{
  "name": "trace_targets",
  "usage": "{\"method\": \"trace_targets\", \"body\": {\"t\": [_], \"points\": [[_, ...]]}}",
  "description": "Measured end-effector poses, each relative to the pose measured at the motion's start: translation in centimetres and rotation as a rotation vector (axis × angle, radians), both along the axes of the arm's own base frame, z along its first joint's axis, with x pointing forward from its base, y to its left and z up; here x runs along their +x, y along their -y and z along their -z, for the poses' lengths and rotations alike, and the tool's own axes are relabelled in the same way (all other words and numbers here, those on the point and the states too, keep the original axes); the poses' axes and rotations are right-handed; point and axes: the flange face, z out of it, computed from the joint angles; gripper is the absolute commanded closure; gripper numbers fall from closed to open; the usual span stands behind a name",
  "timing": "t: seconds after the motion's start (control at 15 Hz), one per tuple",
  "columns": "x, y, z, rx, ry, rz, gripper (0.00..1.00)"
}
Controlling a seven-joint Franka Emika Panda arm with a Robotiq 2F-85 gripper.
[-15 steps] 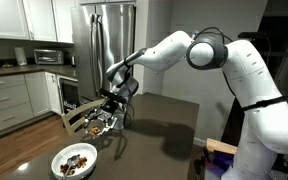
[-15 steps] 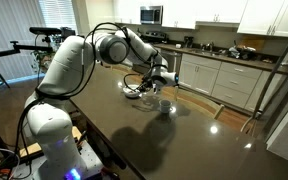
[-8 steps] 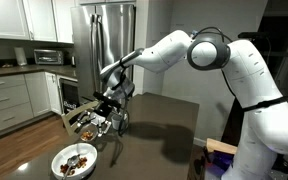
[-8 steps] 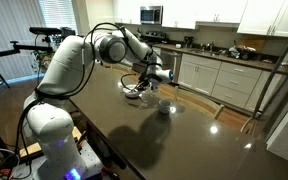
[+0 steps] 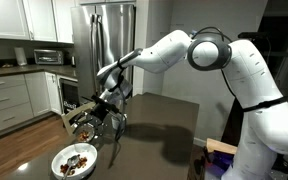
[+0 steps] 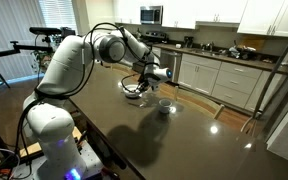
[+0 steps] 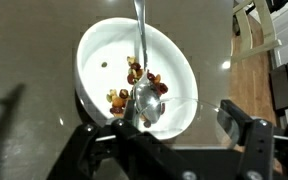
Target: Pick up the glass cup and pour some of its contents in the bowl
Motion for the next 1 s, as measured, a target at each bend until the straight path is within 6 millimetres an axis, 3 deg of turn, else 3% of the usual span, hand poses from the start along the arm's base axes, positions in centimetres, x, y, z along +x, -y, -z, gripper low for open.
{"method": "trace_targets", "body": {"t": [0.53,1.0], "points": [[-0.2,-1.8,-0.1,0.006,0.014,-0.024,0.41],[-0.8,-3.6,-0.3,-0.064,0.169,-0.056,0.41]]}}
